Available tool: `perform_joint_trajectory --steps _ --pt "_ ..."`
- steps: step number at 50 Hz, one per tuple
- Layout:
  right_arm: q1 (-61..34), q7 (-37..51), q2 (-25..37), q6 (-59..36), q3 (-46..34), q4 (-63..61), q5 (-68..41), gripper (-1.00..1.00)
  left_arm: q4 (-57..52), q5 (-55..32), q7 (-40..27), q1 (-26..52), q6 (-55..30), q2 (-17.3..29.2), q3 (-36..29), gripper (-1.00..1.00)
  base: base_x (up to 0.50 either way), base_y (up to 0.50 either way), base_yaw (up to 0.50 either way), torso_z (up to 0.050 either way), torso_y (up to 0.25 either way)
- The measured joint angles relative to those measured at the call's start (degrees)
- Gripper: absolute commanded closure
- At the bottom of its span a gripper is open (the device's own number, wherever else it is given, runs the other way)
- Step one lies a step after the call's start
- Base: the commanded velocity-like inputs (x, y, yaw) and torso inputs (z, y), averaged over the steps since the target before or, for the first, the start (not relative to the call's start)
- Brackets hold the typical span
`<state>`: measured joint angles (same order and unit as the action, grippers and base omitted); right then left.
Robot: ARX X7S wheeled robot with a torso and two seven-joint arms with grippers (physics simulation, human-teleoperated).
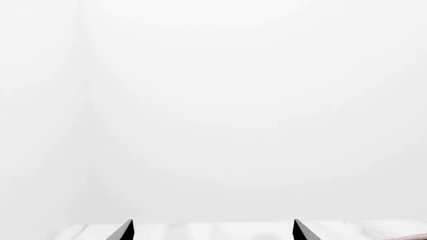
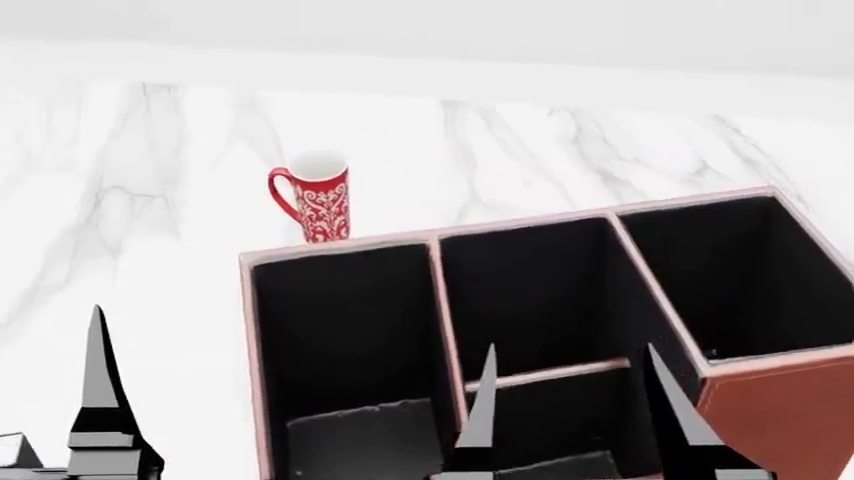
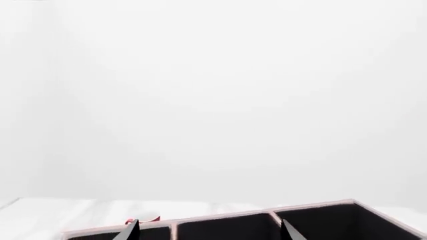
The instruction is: Pick up the book and place it in the left compartment of the caddy.
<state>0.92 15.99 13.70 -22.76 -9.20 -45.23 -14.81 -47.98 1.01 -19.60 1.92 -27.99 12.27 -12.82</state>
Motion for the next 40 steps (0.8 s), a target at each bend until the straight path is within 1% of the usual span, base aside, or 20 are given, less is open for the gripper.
perform_joint_trajectory --steps 16,22,40 --pt "0.01 0.34 0.91 0.52 -1.04 0.25 -0.57 -1.00 -0.16 -0.40 -0.60 -0.04 0.13 0.53 -0.28 -1.00 0.00 0.00 0.50 0.000 0.000" --pt "-0.07 0.63 0.94 0.61 -0.84 0.38 -1.65 -1.00 -0.14 -0.85 -0.79 -0.05 0.28 0.69 -0.15 -1.00 0.00 0.00 0.00 0.000 0.000" --pt "-0.43 1.76 1.55 0.15 -0.92 0.21 -3.26 -1.00 -0.92 -3.60 -1.06 0.08 -0.72 0.89 0.77 -1.00 0.00 0.00 0.00 0.050 0.000"
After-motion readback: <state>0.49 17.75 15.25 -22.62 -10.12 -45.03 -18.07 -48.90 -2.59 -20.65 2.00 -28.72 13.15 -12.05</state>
